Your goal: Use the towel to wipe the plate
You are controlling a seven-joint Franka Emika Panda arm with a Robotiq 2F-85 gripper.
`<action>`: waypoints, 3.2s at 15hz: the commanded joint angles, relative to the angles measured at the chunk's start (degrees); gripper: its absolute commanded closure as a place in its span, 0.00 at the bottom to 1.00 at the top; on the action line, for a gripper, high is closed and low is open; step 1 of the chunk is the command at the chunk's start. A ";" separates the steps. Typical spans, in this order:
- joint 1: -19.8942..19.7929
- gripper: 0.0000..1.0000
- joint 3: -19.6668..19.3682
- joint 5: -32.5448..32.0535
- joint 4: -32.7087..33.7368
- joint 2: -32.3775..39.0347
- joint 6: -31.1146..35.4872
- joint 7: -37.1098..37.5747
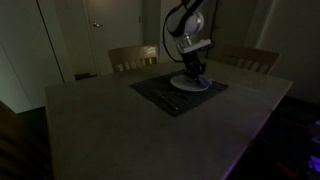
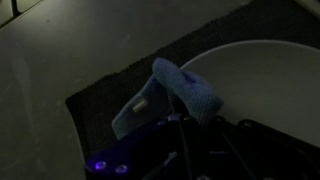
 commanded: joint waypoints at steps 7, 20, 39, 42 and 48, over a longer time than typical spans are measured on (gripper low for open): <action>3.65 0.98 -0.07 -2.71 5.82 2.90 2.41 6.98; 6.48 0.98 3.14 -2.17 0.25 -0.37 1.46 1.50; 2.54 0.98 0.78 -5.75 7.78 3.73 0.17 -0.95; 3.22 0.98 1.25 -7.29 13.73 6.17 0.03 -2.38; 4.16 0.98 4.99 -3.85 12.46 3.59 -0.40 -4.10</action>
